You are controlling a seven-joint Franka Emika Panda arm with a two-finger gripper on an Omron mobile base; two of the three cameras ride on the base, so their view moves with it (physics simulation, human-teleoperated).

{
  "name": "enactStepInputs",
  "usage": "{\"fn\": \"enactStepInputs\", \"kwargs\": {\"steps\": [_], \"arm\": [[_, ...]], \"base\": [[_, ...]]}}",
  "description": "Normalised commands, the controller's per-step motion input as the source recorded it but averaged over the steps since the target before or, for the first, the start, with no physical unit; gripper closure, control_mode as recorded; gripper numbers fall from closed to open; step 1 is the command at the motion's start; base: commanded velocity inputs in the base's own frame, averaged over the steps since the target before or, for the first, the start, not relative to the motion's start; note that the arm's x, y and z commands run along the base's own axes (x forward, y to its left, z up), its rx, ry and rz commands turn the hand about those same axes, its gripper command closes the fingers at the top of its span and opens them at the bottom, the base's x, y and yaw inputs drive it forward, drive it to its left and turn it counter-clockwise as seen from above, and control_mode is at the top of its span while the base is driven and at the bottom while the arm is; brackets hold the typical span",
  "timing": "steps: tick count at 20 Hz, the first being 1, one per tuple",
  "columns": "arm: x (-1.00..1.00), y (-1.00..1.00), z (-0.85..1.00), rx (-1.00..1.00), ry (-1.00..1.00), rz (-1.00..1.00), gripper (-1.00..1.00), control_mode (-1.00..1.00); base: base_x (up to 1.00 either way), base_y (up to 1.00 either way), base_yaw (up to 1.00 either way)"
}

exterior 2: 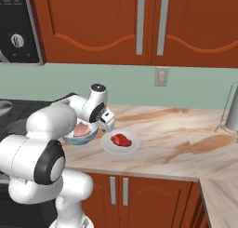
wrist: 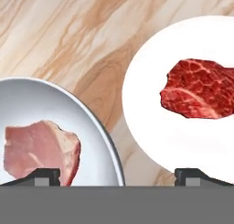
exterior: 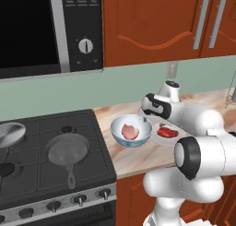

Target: Place one of the steaks on the plate and the other in the bowl. Then place the bowl in the fridge.

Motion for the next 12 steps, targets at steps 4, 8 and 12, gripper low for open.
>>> {"fn": "enactStepInputs", "kwargs": {"steps": [4, 8, 12], "arm": [[0.38, -0.01, -0.44, 0.04, 0.02, 0.02, -1.0, -1.0], [0.29, 0.08, -0.25, 0.0, 0.01, 0.04, -1.0, -1.0], [0.05, 0.15, -0.21, 0.0, 0.0, 0.06, -1.0, -1.0]], "base": [[0.0, 0.0, 0.0], [0.0, 0.0, 0.0], [0.0, 0.0, 0.0]]}}
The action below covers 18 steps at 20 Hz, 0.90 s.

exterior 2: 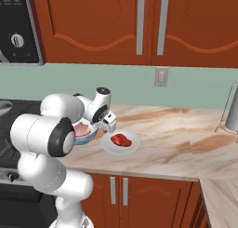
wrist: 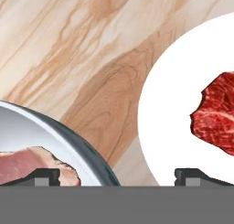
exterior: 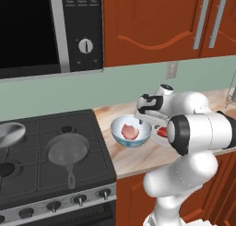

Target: Place one of the steaks on the plate and the other in the bowl. Then place the bowl in the fridge.

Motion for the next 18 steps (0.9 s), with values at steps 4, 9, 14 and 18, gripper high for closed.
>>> {"fn": "enactStepInputs", "kwargs": {"steps": [4, 9, 14, 18], "arm": [[0.0, 0.11, -0.13, 0.01, 0.0, 0.03, -1.0, -1.0], [0.0, 0.09, -0.06, 0.0, 0.0, 0.01, 1.0, -1.0], [0.0, 0.02, 0.0, 0.0, 0.0, 0.01, 1.0, -1.0], [-0.28, 0.02, 0.07, 0.02, -0.03, -0.19, 1.0, -1.0]], "base": [[0.0, 0.0, 0.0], [0.0, 0.0, 0.0], [0.0, 0.0, 0.0], [0.0, 0.0, 0.0]]}}
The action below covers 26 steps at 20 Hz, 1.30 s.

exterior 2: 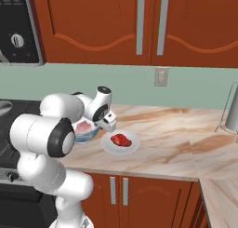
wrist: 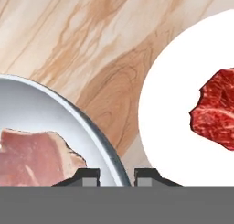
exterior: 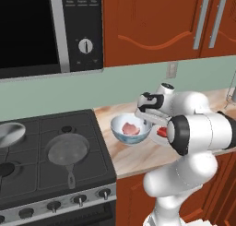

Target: Place one of the steaks on the plate and the other in the bowl. Then place the bowl in the fridge.

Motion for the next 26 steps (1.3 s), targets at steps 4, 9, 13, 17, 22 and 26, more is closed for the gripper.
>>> {"fn": "enactStepInputs", "kwargs": {"steps": [4, 9, 13, 17, 22, 26], "arm": [[-0.72, 0.03, 0.12, 0.04, -0.11, -0.42, 1.0, -1.0], [-0.92, 0.14, 0.44, 0.14, -0.08, -0.4, 1.0, -1.0], [-0.79, 0.06, 0.58, 0.3, -0.12, -0.47, 1.0, -1.0], [-0.73, -0.01, 0.61, 0.18, -0.02, -0.42, 1.0, -1.0], [-0.61, 0.0, 0.63, -0.01, 0.03, -0.22, 1.0, -1.0], [-0.27, 0.0, 0.51, -0.15, 0.25, -0.01, 1.0, -1.0]], "base": [[0.0, 0.0, 0.0], [0.0, 0.0, 0.0], [0.0, 0.0, 0.0], [0.0, 0.0, 0.0], [0.0, 0.0, 0.0], [0.0, 0.0, 0.0]]}}
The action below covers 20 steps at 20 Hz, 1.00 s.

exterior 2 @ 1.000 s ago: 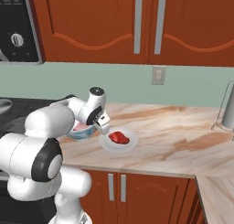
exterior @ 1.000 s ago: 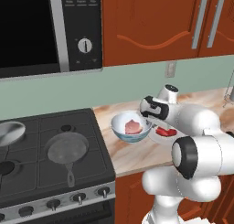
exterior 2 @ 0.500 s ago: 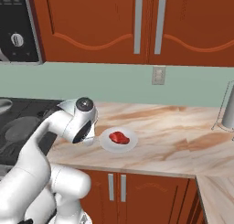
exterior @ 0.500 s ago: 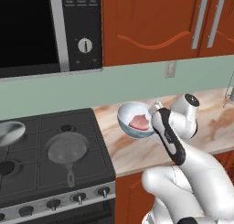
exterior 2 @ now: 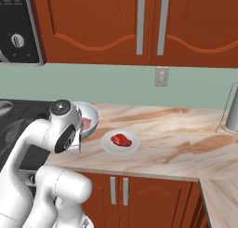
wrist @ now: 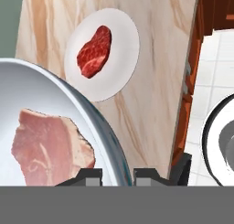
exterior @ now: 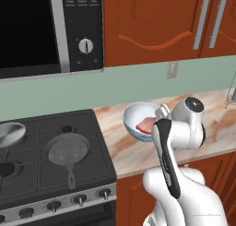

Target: Place one of the steaks on the plate and the other in the bowl. Then place the bowl in the fridge.

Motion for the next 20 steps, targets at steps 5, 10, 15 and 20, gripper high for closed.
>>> {"fn": "enactStepInputs", "kwargs": {"steps": [5, 10, 15, 20], "arm": [[-0.02, -0.22, 0.4, -0.06, 0.28, 0.0, 1.0, -1.0], [-0.07, -0.32, -0.02, 0.01, 0.0, 0.0, 1.0, -1.0], [0.0, 0.0, 0.0, 0.0, 0.0, 0.0, 1.0, -1.0], [-0.12, 0.0, 0.0, 0.0, 0.0, 0.0, 1.0, 1.0]], "base": [[0.0, 0.0, 0.0], [0.0, 0.0, 0.0], [0.0, 0.0, 0.0], [-0.26, 0.01, 0.0]]}}
